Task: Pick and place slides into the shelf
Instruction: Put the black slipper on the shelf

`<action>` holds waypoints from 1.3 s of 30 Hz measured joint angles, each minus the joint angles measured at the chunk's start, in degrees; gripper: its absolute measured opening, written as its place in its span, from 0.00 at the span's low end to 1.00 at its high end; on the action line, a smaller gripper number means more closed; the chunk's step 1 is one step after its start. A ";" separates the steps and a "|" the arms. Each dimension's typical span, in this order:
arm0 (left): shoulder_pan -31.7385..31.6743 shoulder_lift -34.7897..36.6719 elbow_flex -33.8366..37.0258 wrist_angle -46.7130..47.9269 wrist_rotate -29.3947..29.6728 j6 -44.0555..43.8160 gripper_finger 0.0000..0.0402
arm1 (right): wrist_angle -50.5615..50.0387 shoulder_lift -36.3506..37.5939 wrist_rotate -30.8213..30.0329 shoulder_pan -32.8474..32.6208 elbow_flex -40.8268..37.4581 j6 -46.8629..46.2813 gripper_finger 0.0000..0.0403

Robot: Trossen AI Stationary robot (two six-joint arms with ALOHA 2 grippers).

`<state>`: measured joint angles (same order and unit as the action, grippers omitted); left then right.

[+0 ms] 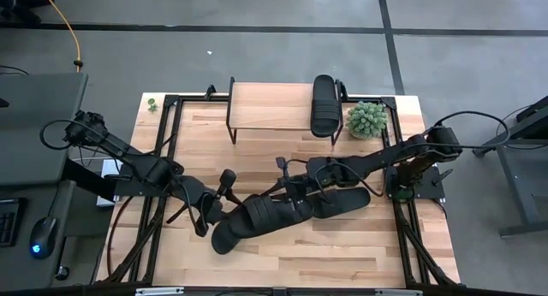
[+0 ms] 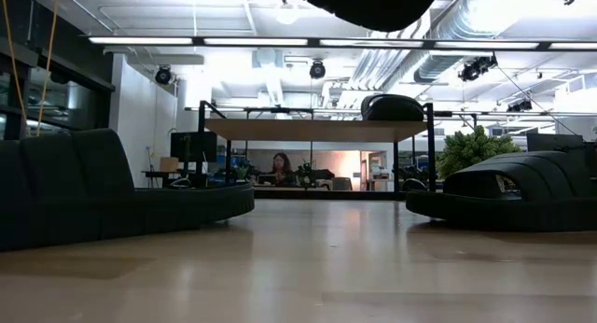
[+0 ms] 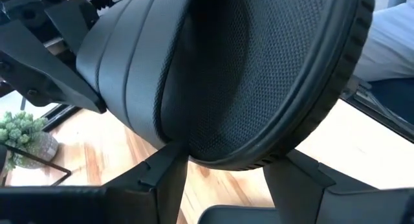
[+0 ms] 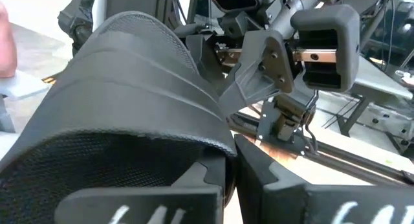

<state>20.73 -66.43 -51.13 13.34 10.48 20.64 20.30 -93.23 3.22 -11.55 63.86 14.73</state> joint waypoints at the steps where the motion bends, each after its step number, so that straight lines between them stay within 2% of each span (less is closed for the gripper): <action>1: 0.01 0.00 0.00 -0.07 0.02 0.06 0.46 | 0.14 0.00 -0.02 0.00 -0.02 0.38 0.00; 10: 2.73 0.00 0.00 -4.04 0.91 3.19 0.46 | 1.36 -0.01 -1.05 0.00 -0.07 2.27 0.00; 12: 3.76 -0.21 -0.35 -7.10 1.22 4.15 0.46 | 2.75 -0.32 -5.60 0.26 0.06 2.41 0.00; 15: 4.88 -0.12 -0.28 -8.39 2.11 4.70 0.46 | 2.91 -0.30 -8.04 0.61 0.04 2.33 0.00; 20: 5.17 -0.12 -0.26 -7.81 1.30 4.72 0.46 | 2.06 -0.26 -5.70 0.23 0.04 2.40 0.00; 39: 5.16 -0.13 -0.15 -1.46 9.14 3.69 0.46 | 2.07 -0.20 1.04 0.29 0.04 0.31 0.00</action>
<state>25.89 -66.57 -51.29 11.88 19.62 24.33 22.37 -93.43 4.25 -11.26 63.90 15.04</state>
